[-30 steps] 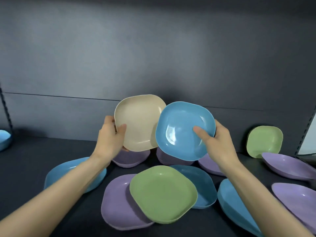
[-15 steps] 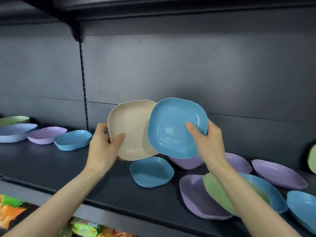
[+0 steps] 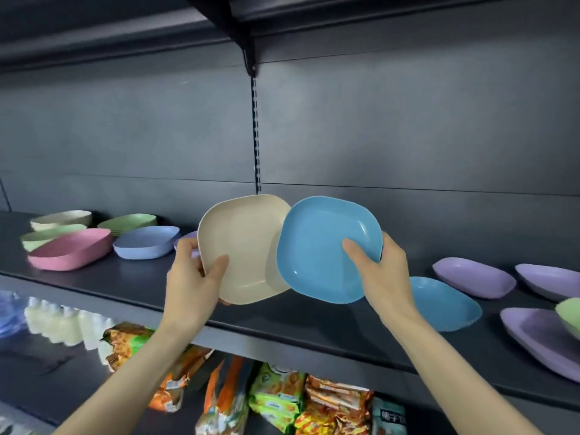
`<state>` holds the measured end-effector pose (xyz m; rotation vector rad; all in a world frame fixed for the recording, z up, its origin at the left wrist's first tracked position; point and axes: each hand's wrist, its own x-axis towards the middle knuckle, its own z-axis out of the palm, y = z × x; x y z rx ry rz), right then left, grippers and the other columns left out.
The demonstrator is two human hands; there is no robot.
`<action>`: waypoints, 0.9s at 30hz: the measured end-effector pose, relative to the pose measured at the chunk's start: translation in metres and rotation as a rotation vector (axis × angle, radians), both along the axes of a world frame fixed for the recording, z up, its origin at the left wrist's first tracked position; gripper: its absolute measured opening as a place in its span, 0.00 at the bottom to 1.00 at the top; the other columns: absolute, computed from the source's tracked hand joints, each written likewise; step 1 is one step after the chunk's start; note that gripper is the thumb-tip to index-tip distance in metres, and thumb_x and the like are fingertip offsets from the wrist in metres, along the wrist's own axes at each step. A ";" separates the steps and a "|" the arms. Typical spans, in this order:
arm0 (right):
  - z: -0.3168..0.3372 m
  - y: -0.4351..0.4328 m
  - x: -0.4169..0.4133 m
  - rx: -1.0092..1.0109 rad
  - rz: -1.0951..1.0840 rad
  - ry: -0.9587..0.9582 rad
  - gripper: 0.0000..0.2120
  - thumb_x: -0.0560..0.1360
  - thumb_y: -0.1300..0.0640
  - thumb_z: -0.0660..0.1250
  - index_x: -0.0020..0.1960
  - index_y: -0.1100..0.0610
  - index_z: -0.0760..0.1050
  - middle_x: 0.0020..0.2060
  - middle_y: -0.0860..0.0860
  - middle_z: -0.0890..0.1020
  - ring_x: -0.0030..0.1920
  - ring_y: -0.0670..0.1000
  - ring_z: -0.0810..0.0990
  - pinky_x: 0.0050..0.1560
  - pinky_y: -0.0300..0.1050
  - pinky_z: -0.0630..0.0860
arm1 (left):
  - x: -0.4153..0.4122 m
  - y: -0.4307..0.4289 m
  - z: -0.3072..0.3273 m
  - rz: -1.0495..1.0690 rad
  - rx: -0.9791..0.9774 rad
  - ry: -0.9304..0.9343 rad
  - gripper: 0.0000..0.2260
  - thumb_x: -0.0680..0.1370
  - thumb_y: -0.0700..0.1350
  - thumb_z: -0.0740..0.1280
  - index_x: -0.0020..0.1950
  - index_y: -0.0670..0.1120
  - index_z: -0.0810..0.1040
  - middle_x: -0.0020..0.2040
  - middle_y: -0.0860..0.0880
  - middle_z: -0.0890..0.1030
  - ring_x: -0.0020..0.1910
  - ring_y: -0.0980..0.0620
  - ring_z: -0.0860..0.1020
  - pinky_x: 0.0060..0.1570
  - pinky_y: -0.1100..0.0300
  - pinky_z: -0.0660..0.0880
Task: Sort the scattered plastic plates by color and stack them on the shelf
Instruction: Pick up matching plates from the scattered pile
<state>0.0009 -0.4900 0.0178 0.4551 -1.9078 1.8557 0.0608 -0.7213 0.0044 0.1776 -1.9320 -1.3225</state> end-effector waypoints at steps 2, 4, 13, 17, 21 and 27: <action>0.002 -0.021 -0.002 0.010 -0.005 0.003 0.06 0.75 0.57 0.67 0.46 0.48 0.72 0.44 0.44 0.80 0.44 0.43 0.78 0.38 0.34 0.73 | -0.005 -0.020 -0.003 -0.003 0.026 0.008 0.14 0.76 0.40 0.66 0.59 0.46 0.66 0.50 0.43 0.80 0.46 0.44 0.80 0.23 0.67 0.74; 0.007 -0.041 -0.005 0.019 0.008 0.018 0.06 0.75 0.57 0.66 0.45 0.47 0.71 0.43 0.43 0.79 0.43 0.41 0.77 0.35 0.29 0.73 | -0.011 -0.037 -0.006 -0.016 0.045 0.004 0.14 0.76 0.41 0.67 0.59 0.48 0.66 0.51 0.42 0.80 0.45 0.43 0.80 0.23 0.63 0.75; 0.013 -0.135 -0.058 0.019 0.054 0.045 0.09 0.77 0.58 0.64 0.45 0.45 0.69 0.45 0.41 0.77 0.44 0.38 0.76 0.36 0.28 0.72 | -0.047 -0.124 -0.005 0.048 -0.013 0.006 0.10 0.77 0.40 0.66 0.53 0.48 0.66 0.39 0.44 0.81 0.35 0.44 0.80 0.27 0.56 0.74; 0.016 -0.192 -0.091 0.017 0.066 0.034 0.08 0.77 0.58 0.65 0.45 0.46 0.69 0.45 0.41 0.77 0.44 0.39 0.76 0.38 0.30 0.72 | -0.069 -0.185 0.009 0.103 -0.063 0.006 0.11 0.76 0.39 0.67 0.53 0.47 0.67 0.36 0.48 0.81 0.32 0.46 0.80 0.23 0.59 0.75; 0.024 -0.249 -0.114 0.021 0.079 0.053 0.05 0.77 0.57 0.65 0.49 0.49 0.70 0.45 0.42 0.78 0.45 0.40 0.76 0.39 0.31 0.72 | -0.083 -0.246 0.016 0.157 -0.090 0.011 0.11 0.75 0.38 0.67 0.53 0.45 0.68 0.36 0.49 0.80 0.28 0.57 0.78 0.20 0.69 0.69; 0.029 -0.331 -0.134 0.083 0.072 0.064 0.03 0.76 0.57 0.65 0.48 0.52 0.71 0.43 0.43 0.78 0.43 0.41 0.76 0.38 0.32 0.72 | -0.094 -0.330 0.020 0.210 -0.086 0.011 0.10 0.76 0.39 0.68 0.52 0.46 0.68 0.37 0.49 0.81 0.33 0.51 0.80 0.25 0.62 0.74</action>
